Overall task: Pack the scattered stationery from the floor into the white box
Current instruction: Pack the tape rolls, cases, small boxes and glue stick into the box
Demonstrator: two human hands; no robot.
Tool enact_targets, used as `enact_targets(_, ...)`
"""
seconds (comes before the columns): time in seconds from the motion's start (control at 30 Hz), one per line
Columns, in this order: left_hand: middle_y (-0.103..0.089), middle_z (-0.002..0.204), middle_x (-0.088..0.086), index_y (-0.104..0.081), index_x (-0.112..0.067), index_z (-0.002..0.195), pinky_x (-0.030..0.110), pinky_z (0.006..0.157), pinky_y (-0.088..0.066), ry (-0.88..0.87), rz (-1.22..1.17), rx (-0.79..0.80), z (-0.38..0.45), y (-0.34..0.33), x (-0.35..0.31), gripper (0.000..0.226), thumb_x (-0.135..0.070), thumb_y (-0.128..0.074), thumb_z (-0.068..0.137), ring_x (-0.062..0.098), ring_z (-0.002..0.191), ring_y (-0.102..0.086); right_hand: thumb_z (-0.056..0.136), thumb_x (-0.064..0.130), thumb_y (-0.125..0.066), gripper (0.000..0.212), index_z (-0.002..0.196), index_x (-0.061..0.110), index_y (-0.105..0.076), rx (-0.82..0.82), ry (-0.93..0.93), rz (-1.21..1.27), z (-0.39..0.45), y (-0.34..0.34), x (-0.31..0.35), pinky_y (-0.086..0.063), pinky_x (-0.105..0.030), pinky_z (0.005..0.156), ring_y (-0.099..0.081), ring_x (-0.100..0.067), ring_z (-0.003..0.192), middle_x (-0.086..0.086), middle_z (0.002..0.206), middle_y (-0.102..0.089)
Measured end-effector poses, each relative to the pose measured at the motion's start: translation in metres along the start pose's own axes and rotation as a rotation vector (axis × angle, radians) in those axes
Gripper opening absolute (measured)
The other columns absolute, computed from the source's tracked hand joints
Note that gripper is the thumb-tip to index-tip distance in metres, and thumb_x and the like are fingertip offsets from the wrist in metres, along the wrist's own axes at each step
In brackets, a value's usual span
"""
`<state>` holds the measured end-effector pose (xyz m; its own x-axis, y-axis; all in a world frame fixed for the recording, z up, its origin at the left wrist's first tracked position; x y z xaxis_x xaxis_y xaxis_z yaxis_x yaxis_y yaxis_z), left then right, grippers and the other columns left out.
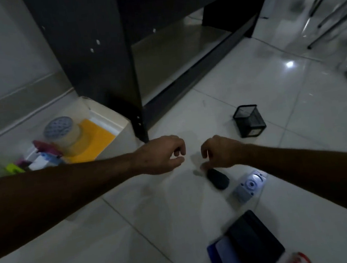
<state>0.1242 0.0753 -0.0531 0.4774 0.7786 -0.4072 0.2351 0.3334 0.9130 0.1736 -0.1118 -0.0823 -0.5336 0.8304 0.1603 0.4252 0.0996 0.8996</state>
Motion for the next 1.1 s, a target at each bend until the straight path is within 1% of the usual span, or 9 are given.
enact_targets(0.07,-0.055,0.091,-0.012,-0.059,-0.028,0.099,0.022,0.066,-0.04,0.007,-0.03,0.064,0.014,-0.018,-0.014,0.015,-0.04,-0.058,0.089,0.002,0.075,-0.05,0.071,0.064,-0.073,0.068,0.118,0.018,-0.056,0.089,-0.066,-0.03,-0.013,-0.03,-0.011,-0.046,-0.03,0.074,-0.057,-0.022,0.096,-0.004,0.11,-0.058)
enact_targets(0.17,-0.056,0.088,-0.014,-0.061,-0.027,0.098,0.021,0.065,-0.038,0.031,-0.107,0.111,0.03,-0.041,-0.032,0.013,-0.035,-0.061,0.088,-0.001,0.074,-0.05,0.081,0.048,-0.071,0.056,0.119,0.012,-0.05,0.109,-0.095,-0.012,-0.024,-0.063,-0.017,-0.042,-0.031,0.072,-0.058,-0.028,0.1,-0.011,0.115,-0.058)
enact_targets(0.27,-0.056,0.082,-0.016,-0.065,-0.024,0.094,0.019,0.062,-0.038,0.02,-0.151,0.11,0.04,-0.055,-0.05,0.012,-0.032,-0.063,0.086,-0.001,0.071,-0.051,0.088,0.04,-0.063,0.043,0.115,0.009,-0.053,0.024,-0.1,0.083,-0.029,-0.07,-0.018,-0.047,-0.036,0.078,-0.06,-0.032,0.099,-0.016,0.111,-0.058)
enact_targets(0.43,-0.062,0.079,-0.009,-0.064,-0.021,0.089,0.026,0.06,-0.044,0.039,-0.215,0.006,0.053,-0.063,-0.059,0.012,-0.032,-0.066,0.084,0.002,0.065,-0.054,0.081,0.044,-0.069,0.047,0.112,0.01,-0.058,-0.19,-0.109,0.11,-0.042,-0.041,-0.044,-0.049,-0.034,0.073,-0.06,-0.029,0.089,-0.014,0.104,-0.056)
enact_targets(0.6,-0.066,0.097,0.002,-0.051,-0.02,0.115,0.032,0.068,-0.058,0.427,-0.743,0.011,0.072,-0.062,-0.06,0.044,-0.051,-0.064,0.087,0.019,0.08,-0.07,0.074,0.035,-0.077,0.051,0.115,0.01,-0.061,-0.418,-0.124,0.371,-0.066,0.003,-0.074,-0.048,-0.027,0.067,-0.06,-0.017,0.085,-0.004,0.105,-0.063)
enact_targets(0.7,-0.071,0.102,0.013,-0.061,-0.004,0.117,0.033,0.076,-0.061,0.442,-0.959,0.067,0.091,-0.056,-0.074,0.039,-0.036,-0.061,0.094,0.024,0.085,-0.073,0.075,0.038,-0.08,0.058,0.121,0.011,-0.057,-0.501,-0.101,0.507,-0.076,0.01,-0.074,-0.055,-0.026,0.064,-0.064,-0.012,0.078,0.002,0.106,-0.063)
enact_targets(0.83,-0.074,0.089,0.014,-0.064,-0.004,0.112,0.03,0.073,-0.062,0.416,-0.915,0.011,0.106,-0.052,-0.082,0.023,-0.02,-0.06,0.096,0.021,0.076,-0.073,0.078,0.05,-0.076,0.063,0.126,0.015,-0.054,-0.486,-0.108,0.526,-0.083,0.009,-0.079,-0.058,-0.025,0.066,-0.066,-0.008,0.079,0.007,0.11,-0.061)
enact_targets(0.97,-0.071,0.095,0.014,-0.061,-0.005,0.115,0.037,0.075,-0.061,0.462,-0.855,-0.026,0.114,-0.052,-0.073,0.025,-0.021,-0.057,0.096,0.028,0.082,-0.072,0.09,0.045,-0.065,0.032,0.106,0.017,-0.065,-0.537,-0.226,0.456,-0.09,0.016,-0.115,-0.046,-0.016,0.06,-0.06,0.0,0.073,0.004,0.099,-0.067)
enact_targets(1.1,-0.07,0.099,0.014,-0.059,-0.009,0.115,0.034,0.072,-0.061,0.528,-0.906,-0.061,0.118,-0.048,-0.061,0.023,-0.019,-0.057,0.095,0.027,0.079,-0.074,0.086,0.036,-0.071,0.033,0.107,0.012,-0.064,-0.588,-0.381,0.413,-0.077,0.017,-0.154,-0.039,-0.016,0.056,-0.062,-0.014,0.081,0.001,0.098,-0.066)
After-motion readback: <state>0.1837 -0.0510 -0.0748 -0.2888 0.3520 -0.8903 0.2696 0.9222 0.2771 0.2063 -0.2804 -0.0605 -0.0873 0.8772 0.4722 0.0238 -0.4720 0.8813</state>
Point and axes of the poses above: each hand's wrist, its own z-axis towards the middle knuckle, its own y-axis out of the back of the hand, x = y × z, the point moved 4 cm from there along z, towards the middle knuckle
